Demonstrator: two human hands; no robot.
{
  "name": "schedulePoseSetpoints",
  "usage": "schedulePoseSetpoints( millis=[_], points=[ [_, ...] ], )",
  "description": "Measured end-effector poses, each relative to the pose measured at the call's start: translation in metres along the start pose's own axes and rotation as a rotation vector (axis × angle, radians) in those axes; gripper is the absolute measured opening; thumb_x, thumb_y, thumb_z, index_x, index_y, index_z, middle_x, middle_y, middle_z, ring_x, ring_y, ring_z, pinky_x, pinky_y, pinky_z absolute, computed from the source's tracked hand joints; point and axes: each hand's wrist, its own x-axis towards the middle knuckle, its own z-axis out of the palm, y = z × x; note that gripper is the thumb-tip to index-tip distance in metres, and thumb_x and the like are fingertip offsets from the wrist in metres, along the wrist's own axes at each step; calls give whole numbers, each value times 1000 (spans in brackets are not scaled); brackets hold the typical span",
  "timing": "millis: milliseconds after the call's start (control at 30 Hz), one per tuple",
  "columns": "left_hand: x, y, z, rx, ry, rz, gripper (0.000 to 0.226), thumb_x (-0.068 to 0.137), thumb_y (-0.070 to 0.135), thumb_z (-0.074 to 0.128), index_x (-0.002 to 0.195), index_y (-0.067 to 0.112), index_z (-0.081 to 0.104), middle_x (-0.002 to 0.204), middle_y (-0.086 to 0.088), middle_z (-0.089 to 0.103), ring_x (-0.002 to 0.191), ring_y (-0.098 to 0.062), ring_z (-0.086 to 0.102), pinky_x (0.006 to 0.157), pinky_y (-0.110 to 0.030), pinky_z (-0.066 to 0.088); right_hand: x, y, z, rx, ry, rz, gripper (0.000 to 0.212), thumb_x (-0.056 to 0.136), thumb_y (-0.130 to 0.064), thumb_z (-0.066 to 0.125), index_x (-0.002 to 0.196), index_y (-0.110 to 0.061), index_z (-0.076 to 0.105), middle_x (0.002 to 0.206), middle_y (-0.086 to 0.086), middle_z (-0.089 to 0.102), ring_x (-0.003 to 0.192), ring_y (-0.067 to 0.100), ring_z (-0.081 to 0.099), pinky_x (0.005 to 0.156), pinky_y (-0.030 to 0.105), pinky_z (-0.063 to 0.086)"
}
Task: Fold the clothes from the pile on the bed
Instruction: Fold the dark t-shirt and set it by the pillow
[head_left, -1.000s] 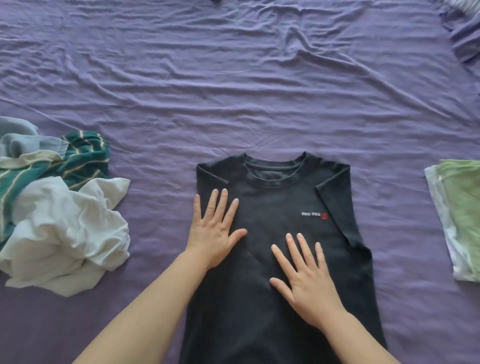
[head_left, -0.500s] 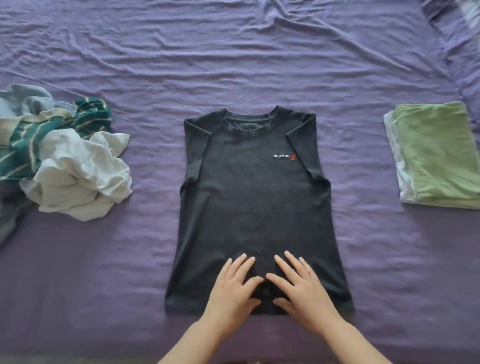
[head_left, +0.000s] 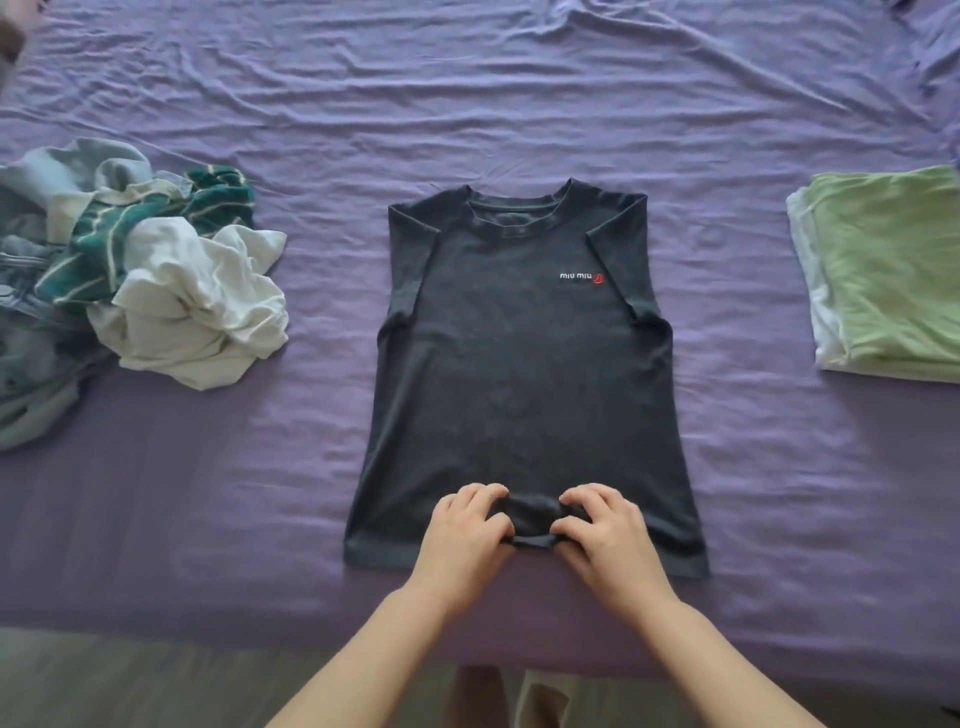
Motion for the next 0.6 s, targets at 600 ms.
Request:
schedulePoseSetpoints(
  millis=[600],
  points=[
    [198, -108, -127, -214, 9, -266, 17, 89, 41, 58, 99, 28, 63, 102, 9, 65, 99, -14, 57, 69, -28, 37, 215, 43, -125, 188, 102, 344, 18, 89, -19, 55, 103, -25, 64, 101, -3, 67, 96, 21, 59, 73, 32, 45]
  ],
)
